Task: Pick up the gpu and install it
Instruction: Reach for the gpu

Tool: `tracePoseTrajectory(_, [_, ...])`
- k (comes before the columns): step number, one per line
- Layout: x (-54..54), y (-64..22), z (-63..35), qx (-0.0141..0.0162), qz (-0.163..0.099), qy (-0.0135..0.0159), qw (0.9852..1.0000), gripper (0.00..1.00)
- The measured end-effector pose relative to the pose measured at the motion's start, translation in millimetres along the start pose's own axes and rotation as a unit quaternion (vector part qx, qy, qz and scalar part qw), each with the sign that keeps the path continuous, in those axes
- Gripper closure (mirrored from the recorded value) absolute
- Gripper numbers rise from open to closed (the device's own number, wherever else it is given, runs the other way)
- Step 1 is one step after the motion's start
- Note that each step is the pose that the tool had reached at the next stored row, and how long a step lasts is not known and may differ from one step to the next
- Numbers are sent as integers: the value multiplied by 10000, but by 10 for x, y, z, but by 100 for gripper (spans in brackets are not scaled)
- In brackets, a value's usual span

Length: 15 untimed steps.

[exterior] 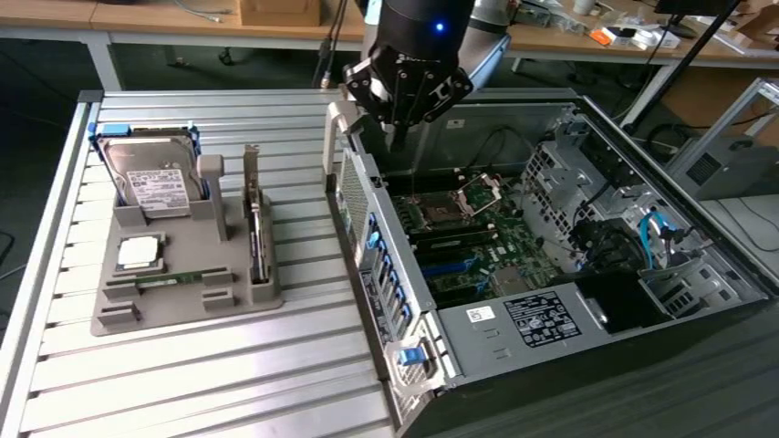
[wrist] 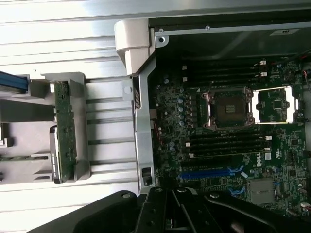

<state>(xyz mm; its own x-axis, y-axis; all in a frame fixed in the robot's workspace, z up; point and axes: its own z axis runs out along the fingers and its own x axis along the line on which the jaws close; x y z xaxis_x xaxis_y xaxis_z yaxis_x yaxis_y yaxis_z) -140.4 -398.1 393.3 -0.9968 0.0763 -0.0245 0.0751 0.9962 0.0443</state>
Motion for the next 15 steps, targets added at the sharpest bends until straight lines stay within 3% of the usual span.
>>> tracePoseTrajectory(15, [55,-4,-2,0,0,0,10000,89])
